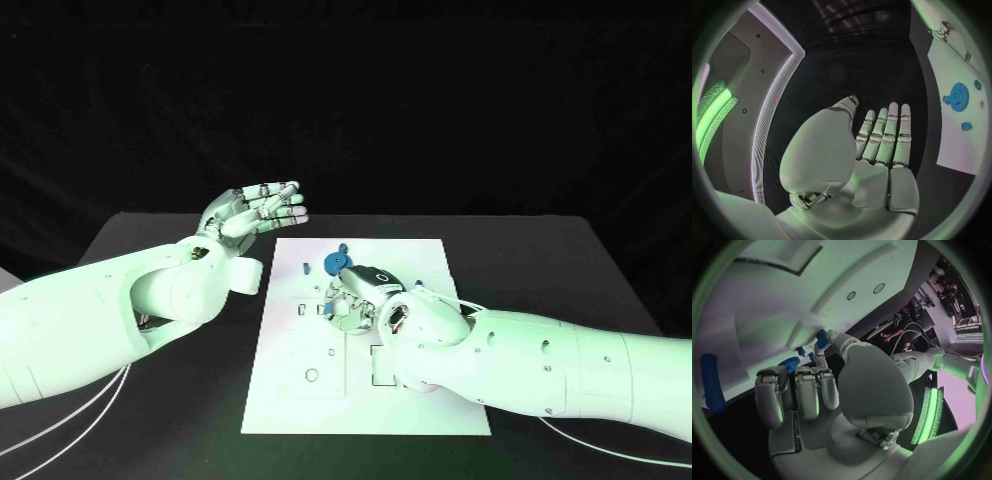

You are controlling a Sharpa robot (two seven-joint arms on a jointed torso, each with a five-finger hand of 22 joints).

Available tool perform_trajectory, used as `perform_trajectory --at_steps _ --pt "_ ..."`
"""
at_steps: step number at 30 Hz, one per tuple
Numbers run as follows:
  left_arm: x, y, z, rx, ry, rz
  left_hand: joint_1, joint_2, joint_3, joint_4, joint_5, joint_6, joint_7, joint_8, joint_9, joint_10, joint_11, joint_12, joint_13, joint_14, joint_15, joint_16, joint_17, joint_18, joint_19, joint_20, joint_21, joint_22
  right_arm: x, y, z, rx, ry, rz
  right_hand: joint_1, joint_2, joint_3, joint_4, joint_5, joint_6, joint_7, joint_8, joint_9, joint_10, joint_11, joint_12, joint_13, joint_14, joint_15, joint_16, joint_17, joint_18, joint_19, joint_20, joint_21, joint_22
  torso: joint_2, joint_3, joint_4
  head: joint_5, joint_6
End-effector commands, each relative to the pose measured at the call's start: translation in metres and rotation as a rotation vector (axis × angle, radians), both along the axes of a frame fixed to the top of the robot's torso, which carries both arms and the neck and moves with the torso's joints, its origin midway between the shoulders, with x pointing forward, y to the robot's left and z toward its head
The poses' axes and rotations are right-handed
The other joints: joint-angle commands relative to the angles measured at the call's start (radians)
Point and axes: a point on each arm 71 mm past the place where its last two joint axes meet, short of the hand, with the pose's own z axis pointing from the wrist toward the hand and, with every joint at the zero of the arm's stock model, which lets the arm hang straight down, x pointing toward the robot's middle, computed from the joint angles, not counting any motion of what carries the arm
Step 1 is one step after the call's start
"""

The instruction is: Assemble the parts on the task board

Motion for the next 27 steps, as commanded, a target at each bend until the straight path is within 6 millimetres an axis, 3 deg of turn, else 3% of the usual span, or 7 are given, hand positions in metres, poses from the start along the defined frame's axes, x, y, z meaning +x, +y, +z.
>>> perform_trajectory --at_steps 1,12,17,25,27 --pt "-0.0004 -0.0022 0.0012 -0.005 -0.009 -0.019 -0.008 -0.005 0.006 0.0 -0.005 0.003 0.06 0.003 0.002 -0.001 -0.003 0.003 -0.001 -0.003 -0.004 0.004 0.001 0.007 0.006 -0.002 0.004 0.001 -0.001 -0.0004 -0.0043 -0.031 0.007 0.004 -0.01 0.001 0.0 0.005 -0.007 -0.011 0.001 -0.007 -0.002 0.104 0.001 0.004 0.263 0.1 -0.003 0.002 0.244 -0.007 0.105 -0.002 0.005 0.263 0.0 0.0003 -0.0006 0.0 0.002" --pt "-0.0002 -0.0017 0.001 -0.004 -0.008 -0.018 -0.008 -0.005 0.006 0.0 -0.005 0.003 0.06 0.003 0.002 -0.001 -0.003 0.003 -0.001 -0.003 -0.004 0.004 0.001 0.007 0.006 -0.002 0.004 0.001 -0.0018 0.0013 -0.0038 -0.026 0.002 0.01 -0.031 -0.023 -0.005 0.011 -0.013 -0.05 0.017 -0.03 -0.01 0.1 0.015 -0.002 0.258 0.099 0.008 0.0 0.238 -0.007 0.105 0.007 0.005 0.263 0.0 0.0009 -0.0009 0.0 0.004" --pt "-0.0002 -0.0016 0.0009 -0.004 -0.007 -0.018 -0.008 -0.006 0.007 0.0 -0.005 0.002 0.06 0.004 0.002 -0.002 -0.003 0.003 -0.001 -0.006 -0.004 0.011 0.005 0.007 0.006 -0.002 0.006 0.002 -0.0018 0.0013 -0.0036 -0.023 0.0 0.009 -0.044 -0.037 -0.017 0.016 0.009 -0.067 0.025 -0.042 -0.014 0.094 0.023 -0.011 0.252 0.098 0.015 -0.001 0.235 -0.007 0.105 0.014 0.005 0.263 0.0 0.0006 -0.0005 0.0 0.004" --pt "-0.0001 -0.0012 0.0007 -0.003 -0.006 -0.017 -0.009 -0.006 0.008 0.0 -0.005 0.002 0.06 0.004 0.002 -0.003 -0.003 0.003 -0.001 -0.008 -0.004 0.014 0.006 0.007 0.006 -0.002 0.006 0.002 -0.0023 0.0014 -0.0029 -0.016 -0.005 0.009 -0.055 -0.05 -0.041 0.026 -0.025 -0.083 0.03 -0.054 -0.017 0.089 0.028 -0.019 0.246 0.097 0.021 -0.002 0.233 -0.007 0.105 0.02 0.005 0.263 0.0 0.0003 -0.0006 0.0 0.005" --pt "-0.0001 -0.0011 0.0006 -0.002 -0.006 -0.017 -0.009 -0.007 0.008 -0.001 -0.005 0.001 0.06 0.005 0.002 -0.004 -0.003 0.003 -0.001 -0.01 -0.004 0.017 0.008 0.007 0.007 -0.002 0.008 0.003 -0.0031 0.001 -0.002 -0.007 -0.01 0.009 -0.059 -0.053 -0.063 0.036 -0.061 -0.086 0.03 -0.058 -0.018 0.087 0.029 -0.022 0.244 0.097 0.022 -0.002 0.232 -0.007 0.105 0.022 0.005 0.263 0.0 0.0003 -0.0004 0.0 0.005"
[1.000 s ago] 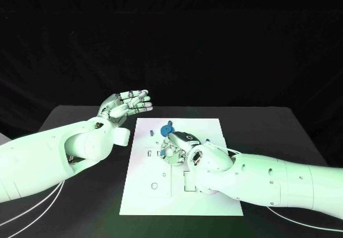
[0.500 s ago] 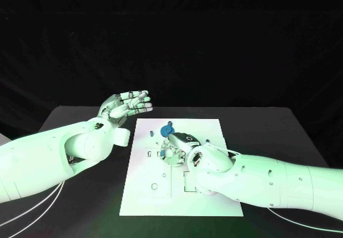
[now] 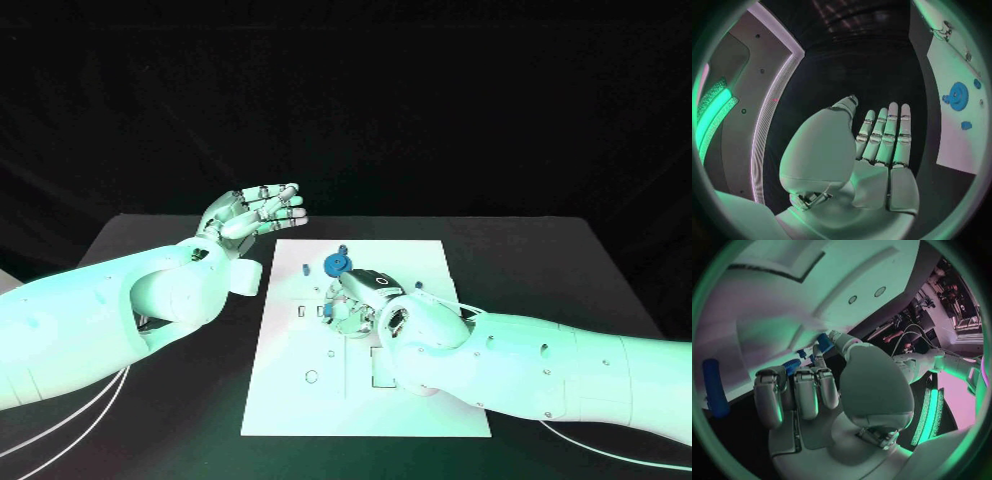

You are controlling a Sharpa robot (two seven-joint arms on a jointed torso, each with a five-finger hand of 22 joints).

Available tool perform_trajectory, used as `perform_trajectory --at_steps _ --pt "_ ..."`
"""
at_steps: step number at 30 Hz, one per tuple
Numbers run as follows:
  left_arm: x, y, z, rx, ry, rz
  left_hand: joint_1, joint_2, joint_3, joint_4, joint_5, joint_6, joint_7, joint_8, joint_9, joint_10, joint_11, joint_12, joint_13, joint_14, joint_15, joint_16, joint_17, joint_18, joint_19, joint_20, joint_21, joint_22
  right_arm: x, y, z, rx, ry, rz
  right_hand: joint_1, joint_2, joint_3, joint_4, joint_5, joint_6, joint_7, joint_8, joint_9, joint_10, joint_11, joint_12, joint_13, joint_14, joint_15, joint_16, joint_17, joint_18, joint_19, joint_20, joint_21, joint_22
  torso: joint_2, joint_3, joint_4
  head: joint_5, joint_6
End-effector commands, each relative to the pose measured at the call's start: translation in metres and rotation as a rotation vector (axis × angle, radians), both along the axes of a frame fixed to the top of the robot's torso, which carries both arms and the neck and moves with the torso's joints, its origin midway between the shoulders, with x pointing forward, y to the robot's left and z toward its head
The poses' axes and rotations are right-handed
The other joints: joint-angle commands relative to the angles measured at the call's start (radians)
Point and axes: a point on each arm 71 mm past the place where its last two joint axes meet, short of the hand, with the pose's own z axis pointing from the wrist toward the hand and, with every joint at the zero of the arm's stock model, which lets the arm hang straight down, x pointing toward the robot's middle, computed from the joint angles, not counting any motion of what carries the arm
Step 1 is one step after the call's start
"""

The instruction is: Assemble the parts on the task board

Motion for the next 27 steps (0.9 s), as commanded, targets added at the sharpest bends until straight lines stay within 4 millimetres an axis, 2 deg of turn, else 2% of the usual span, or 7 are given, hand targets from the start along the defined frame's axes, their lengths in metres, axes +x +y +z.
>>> perform_trajectory --at_steps 1,13,15,19,21,26,27 --pt "0.0 -0.002 0.001 -0.004 -0.008 -0.019 -0.005 -0.003 0.007 0.001 -0.005 0.001 0.06 0.005 0.001 -0.004 -0.003 0.003 -0.001 -0.007 0.0 0.006 0.002 0.007 0.007 -0.002 0.007 0.002 -0.002 0.0 0.001 0.006 -0.016 0.009 -0.005 -0.014 -0.037 0.014 -0.045 -0.013 0.001 -0.011 -0.002 0.088 0.006 -0.006 0.243 0.097 0.008 -0.002 0.23 -0.007 0.105 0.008 0.005 0.263 0.0 -0.0003 0.0004 0.001 0.0" --pt "0.002 0.001 -0.006 0.144 0.026 -0.044 -0.043 -0.025 0.002 0.006 -0.006 -0.012 0.042 0.02 0.005 0.032 -0.027 0.064 0.015 0.013 -0.034 0.268 0.133 0.008 0.138 -0.048 0.156 0.077 -0.011 -0.02 0.025 0.147 -0.081 0.042 0.08 0.022 -0.333 0.134 -0.062 -0.033 0.008 -0.037 -0.006 0.079 0.013 -0.018 0.234 0.097 0.014 -0.003 0.23 -0.007 0.105 0.014 0.005 0.263 -0.006 0.0026 -0.0044 0.008 0.009" --pt "0.004 0.001 -0.01 0.209 0.058 -0.065 -0.056 -0.036 -0.009 0.003 -0.006 0.002 0.033 0.052 0.018 0.109 -0.053 0.165 0.061 0.121 -0.072 0.493 0.254 0.008 0.251 -0.09 0.297 0.155 -0.009 -0.029 0.034 0.199 -0.081 0.067 0.106 0.036 -0.329 0.13 -0.036 -0.038 0.01 -0.042 -0.007 0.078 0.014 -0.02 0.232 0.095 0.014 -0.005 0.223 -0.007 0.105 0.014 0.005 0.263 -0.01 0.0041 -0.0088 0.012 0.009" --pt "0.007 0.001 -0.019 0.355 0.105 -0.124 -0.068 -0.047 0.004 0.01 -0.004 0.015 0.005 0.181 0.07 0.082 -0.082 0.471 0.245 0.142 -0.107 0.813 0.427 0.01 0.219 -0.124 0.562 0.334 -0.001 -0.052 0.049 0.277 -0.033 0.039 0.17 0.056 -0.303 0.119 0.054 -0.042 0.013 -0.049 -0.007 0.07 0.017 -0.03 0.225 0.089 0.016 -0.013 0.199 0.007 0.077 0.016 -0.047 0.228 -0.019 0.0067 -0.0137 0.018 0.007" --pt "0.007 0.0 -0.025 0.459 0.123 -0.182 -0.084 -0.037 0.012 0.01 -0.004 0.051 -0.023 0.298 0.138 0.09 -0.115 0.695 0.382 0.325 -0.133 1.006 0.68 0.009 0.215 -0.141 0.717 0.452 0.004 -0.066 0.057 0.318 0.008 0.007 0.177 0.057 -0.297 0.118 0.067 -0.033 0.012 -0.045 -0.005 0.07 0.016 -0.03 0.225 0.089 0.016 -0.014 0.199 0.008 0.076 0.015 -0.05 0.226 -0.025 0.0077 -0.0155 0.022 0.003" --pt "0.005 -0.006 -0.035 0.72 0.157 -0.293 -0.182 -0.019 0.016 0.014 -0.003 0.031 -0.059 0.434 0.241 0.116 -0.149 0.918 0.535 0.525 -0.164 1.149 0.971 -0.038 0.364 -0.165 1.001 0.81 0.013 -0.1 0.074 0.378 0.058 -0.063 0.178 0.06 -0.294 0.119 0.07 -0.029 0.011 -0.042 -0.004 0.069 0.015 -0.031 0.224 0.089 0.015 -0.014 0.199 0.009 0.073 0.015 -0.054 0.223 -0.035 0.012 -0.0212 0.035 -0.008" --pt "0.005 -0.007 -0.037 0.776 0.167 -0.314 -0.204 -0.017 0.013 0.014 -0.004 0.042 -0.068 0.456 0.259 0.208 -0.161 1.011 0.671 0.571 -0.171 1.178 1.052 -0.049 0.406 -0.172 1.04 0.872 0.014 -0.107 0.077 0.383 0.062 -0.077 0.178 0.06 -0.294 0.119 0.07 -0.029 0.011 -0.042 -0.004 0.069 0.015 -0.031 0.224 0.089 0.015 -0.014 0.199 0.009 0.073 0.015 -0.054 0.223 -0.037 0.0129 -0.0218 0.037 -0.01"
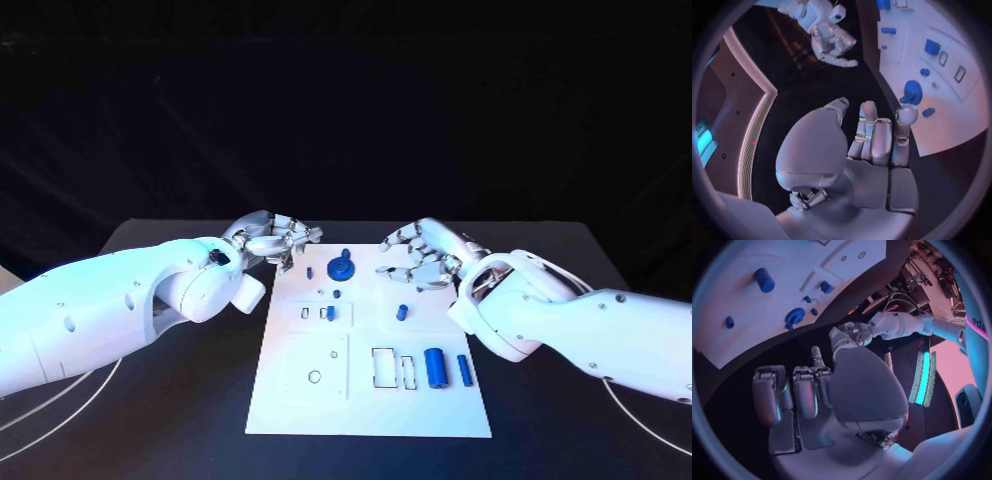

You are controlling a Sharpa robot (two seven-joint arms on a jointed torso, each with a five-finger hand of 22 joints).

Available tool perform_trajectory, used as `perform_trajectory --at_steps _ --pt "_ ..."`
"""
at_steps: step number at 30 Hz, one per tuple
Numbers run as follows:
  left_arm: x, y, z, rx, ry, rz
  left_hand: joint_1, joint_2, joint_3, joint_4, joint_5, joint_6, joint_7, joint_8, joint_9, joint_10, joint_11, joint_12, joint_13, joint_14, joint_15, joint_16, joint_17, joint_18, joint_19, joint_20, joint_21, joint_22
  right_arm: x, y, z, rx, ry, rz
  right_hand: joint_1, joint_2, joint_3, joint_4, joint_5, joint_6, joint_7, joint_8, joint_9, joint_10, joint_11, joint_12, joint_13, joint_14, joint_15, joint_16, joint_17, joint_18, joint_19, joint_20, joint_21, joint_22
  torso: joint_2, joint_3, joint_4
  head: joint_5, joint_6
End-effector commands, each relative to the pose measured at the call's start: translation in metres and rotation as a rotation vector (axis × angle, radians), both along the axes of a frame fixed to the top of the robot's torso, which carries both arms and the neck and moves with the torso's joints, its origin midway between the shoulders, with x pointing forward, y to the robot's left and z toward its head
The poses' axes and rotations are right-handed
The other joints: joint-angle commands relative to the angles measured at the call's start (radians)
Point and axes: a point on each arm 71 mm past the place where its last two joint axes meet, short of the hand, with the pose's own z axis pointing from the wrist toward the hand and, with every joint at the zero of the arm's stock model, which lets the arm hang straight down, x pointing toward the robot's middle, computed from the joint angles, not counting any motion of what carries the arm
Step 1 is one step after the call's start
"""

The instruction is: Assemble the parts on the task board

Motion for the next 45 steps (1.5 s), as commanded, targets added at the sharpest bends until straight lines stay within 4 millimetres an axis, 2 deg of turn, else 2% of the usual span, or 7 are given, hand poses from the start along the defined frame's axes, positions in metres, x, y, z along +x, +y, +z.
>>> perform_trajectory --at_steps 1,3,11,13,19,30,45 --pt "-0.006 -0.009 -0.014 0.372 0.075 -0.177 -0.046 0.007 -0.003 0.004 -0.001 0.015 -0.021 0.045 0.041 0.149 -0.019 0.16 0.223 0.085 -0.018 0.053 0.147 -0.032 0.083 -0.016 0.083 0.128 0.002 -0.013 0.005 0.118 0.092 -0.008 0.006 0.003 0.007 -0.001 0.004 0.005 -0.001 0.003 0.001 0.066 0.004 -0.004 0.224 0.09 0.008 -0.003 0.201 0.009 0.074 0.008 -0.001 0.223 -0.012 0.0049 -0.0053 0.01 -0.009" --pt "-0.007 -0.013 -0.017 0.469 0.089 -0.211 -0.064 0.013 -0.002 0.004 0.0 0.019 -0.03 0.06 0.06 0.196 -0.025 0.211 0.304 0.107 -0.025 0.067 0.192 -0.04 0.112 -0.024 0.108 0.17 0.004 -0.024 0.008 0.12 0.101 -0.034 0.006 0.003 0.007 -0.001 0.004 0.005 -0.001 0.003 0.001 0.066 0.004 -0.004 0.224 0.09 0.008 -0.003 0.201 0.009 0.074 0.008 -0.001 0.223 -0.015 0.0068 -0.0064 0.011 -0.012" --pt "-0.003 -0.026 -0.023 0.721 0.13 -0.276 -0.114 0.018 -0.005 0.006 0.002 0.025 -0.038 0.08 0.093 0.214 -0.031 0.234 0.344 0.122 -0.032 0.075 0.221 -0.046 0.134 -0.032 0.13 0.206 0.011 -0.05 0.011 0.118 0.123 -0.11 0.003 -0.002 0.005 0.001 0.003 0.007 -0.002 0.005 0.002 0.064 0.004 -0.006 0.223 0.089 0.008 -0.004 0.199 0.009 0.073 0.008 -0.003 0.222 -0.018 0.0119 -0.0053 0.017 -0.021" --pt "-0.002 -0.03 -0.025 0.762 0.143 -0.29 -0.13 0.022 -0.008 0.006 0.003 0.026 -0.041 0.087 0.104 0.214 -0.034 0.235 0.345 0.122 -0.034 0.074 0.22 -0.047 0.136 -0.034 0.133 0.21 0.012 -0.053 0.011 0.116 0.125 -0.122 0.002 -0.003 0.005 0.001 0.003 0.008 -0.002 0.006 0.003 0.064 0.004 -0.006 0.222 0.089 0.007 -0.004 0.2 0.009 0.073 0.008 -0.003 0.222 -0.019 0.0098 -0.0041 0.018 -0.023" --pt "0.002 -0.041 -0.029 0.858 0.172 -0.31 -0.179 0.022 -0.027 0.006 0.001 0.024 -0.046 0.106 0.135 0.217 -0.037 0.238 0.354 0.125 -0.038 0.076 0.228 -0.048 0.138 -0.037 0.137 0.216 0.015 -0.059 0.011 0.112 0.13 -0.146 0.0 -0.004 0.004 0.003 0.003 0.008 -0.002 0.006 0.003 0.064 0.004 -0.006 0.222 0.089 0.007 -0.004 0.2 0.009 0.073 0.008 -0.003 0.222 -0.018 0.0087 -0.0049 0.024 -0.026" --pt "0.008 -0.052 -0.036 0.943 0.196 -0.332 -0.207 0.025 -0.044 0.007 -0.002 0.017 -0.048 0.117 0.16 0.214 -0.04 0.237 0.355 0.123 -0.04 0.073 0.224 -0.048 0.138 -0.039 0.139 0.22 0.017 -0.061 0.01 0.104 0.14 -0.158 -0.005 -0.005 0.002 0.006 0.003 0.008 -0.002 0.007 0.003 0.063 0.003 -0.007 0.222 0.089 0.007 -0.004 0.199 0.009 0.073 0.007 -0.003 0.222 -0.017 0.0066 -0.0076 0.025 -0.032" --pt "0.006 -0.061 -0.036 0.915 0.195 -0.343 -0.216 0.031 -0.048 0.007 -0.002 0.018 -0.05 0.125 0.174 0.215 -0.041 0.238 0.358 0.123 -0.041 0.073 0.225 -0.049 0.14 -0.04 0.142 0.225 0.019 -0.06 0.008 0.097 0.148 -0.163 -0.008 -0.004 0.002 0.008 0.003 0.007 -0.002 0.007 0.003 0.063 0.003 -0.007 0.222 0.089 0.007 -0.004 0.198 0.01 0.072 0.007 -0.005 0.221 -0.017 0.0074 -0.0063 0.024 -0.037"
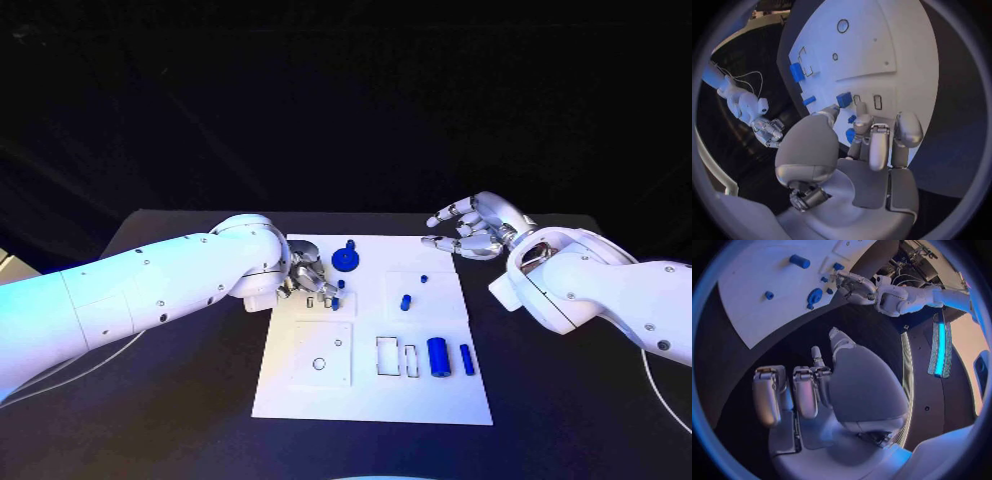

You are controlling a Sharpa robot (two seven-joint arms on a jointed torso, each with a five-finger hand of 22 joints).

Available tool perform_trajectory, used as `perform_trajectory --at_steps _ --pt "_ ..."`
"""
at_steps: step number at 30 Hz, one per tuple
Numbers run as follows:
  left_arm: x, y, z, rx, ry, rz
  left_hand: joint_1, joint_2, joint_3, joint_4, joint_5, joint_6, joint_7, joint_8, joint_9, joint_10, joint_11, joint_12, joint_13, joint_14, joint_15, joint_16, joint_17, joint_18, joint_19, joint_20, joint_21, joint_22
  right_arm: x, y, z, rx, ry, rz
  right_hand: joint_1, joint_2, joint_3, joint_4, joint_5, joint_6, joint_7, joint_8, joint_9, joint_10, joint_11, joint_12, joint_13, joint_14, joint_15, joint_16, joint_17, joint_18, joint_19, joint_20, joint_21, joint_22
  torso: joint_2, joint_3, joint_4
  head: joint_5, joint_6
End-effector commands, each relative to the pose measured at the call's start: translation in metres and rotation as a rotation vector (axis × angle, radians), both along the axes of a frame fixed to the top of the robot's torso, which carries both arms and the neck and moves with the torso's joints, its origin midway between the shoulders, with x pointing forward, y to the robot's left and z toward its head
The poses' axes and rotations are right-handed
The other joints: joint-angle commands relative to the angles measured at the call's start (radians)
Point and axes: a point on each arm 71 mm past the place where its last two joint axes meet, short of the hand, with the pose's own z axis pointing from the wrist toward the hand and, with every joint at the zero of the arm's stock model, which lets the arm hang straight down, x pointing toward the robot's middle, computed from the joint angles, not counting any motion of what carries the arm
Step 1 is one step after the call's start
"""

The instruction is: Assemble the parts on the task board

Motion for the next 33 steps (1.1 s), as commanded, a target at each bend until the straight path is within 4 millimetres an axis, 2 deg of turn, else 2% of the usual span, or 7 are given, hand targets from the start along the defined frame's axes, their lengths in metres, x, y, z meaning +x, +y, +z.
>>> perform_trajectory --at_steps 1,14,20,33 --pt "-0.001 -0.002 0.001 -0.001 0.009 -0.005 -0.012 0.0 -0.006 0.001 -0.002 0.0 -0.004 0.005 0.002 0.001 -0.006 0.006 0.001 0.038 -0.007 0.003 0.077 -0.019 0.005 0.0 0.004 0.002 0.0 0.001 -0.001 -0.009 0.012 0.009 -0.008 -0.004 -0.001 0.005 0.003 0.007 -0.002 0.007 0.001 0.063 0.003 -0.003 0.221 0.089 0.007 -0.005 0.199 0.01 0.072 0.007 -0.005 0.221 0.0 0.0004 -0.0006 0.001 0.0" --pt "-0.002 -0.005 0.0 -0.004 0.019 -0.014 -0.012 0.002 -0.007 0.001 -0.002 -0.001 -0.004 0.007 0.005 0.001 -0.006 0.005 0.001 0.037 -0.008 0.003 0.077 -0.019 0.005 -0.001 0.004 0.002 0.002 0.002 -0.002 -0.016 0.022 0.007 -0.011 -0.004 -0.001 0.007 0.003 0.007 -0.002 0.007 0.002 0.064 0.003 -0.003 0.221 0.089 0.007 -0.005 0.198 0.009 0.073 0.007 -0.004 0.222 -0.001 0.0011 0.001 0.001 0.0" --pt "-0.002 -0.009 0.0 -0.006 0.022 -0.02 -0.005 0.004 -0.005 -0.001 0.0 -0.003 -0.006 0.01 0.013 0.001 -0.008 0.006 0.003 0.038 -0.009 0.003 0.079 -0.019 0.005 -0.001 0.005 0.004 0.002 0.003 -0.003 -0.019 0.028 0.008 -0.012 -0.003 -0.001 0.007 0.003 0.007 -0.003 0.007 0.002 0.063 0.003 -0.003 0.221 0.089 0.007 -0.005 0.198 0.01 0.073 0.007 -0.005 0.221 0.0 0.0013 -0.0019 0.004 0.003" --pt "-0.002 -0.014 0.0 -0.009 0.027 -0.032 0.01 0.008 -0.001 -0.001 0.002 -0.007 -0.007 0.015 0.026 0.001 -0.009 0.006 0.006 0.039 -0.01 0.004 0.083 -0.019 0.005 -0.002 0.006 0.006 0.003 0.004 -0.005 -0.024 0.035 0.008 -0.012 -0.002 0.0 0.007 0.004 0.007 -0.003 0.008 0.002 0.063 0.003 -0.004 0.221 0.089 0.007 -0.005 0.197 0.01 0.073 0.007 -0.005 0.221 0.0 0.0011 0.0003 0.004 0.002"
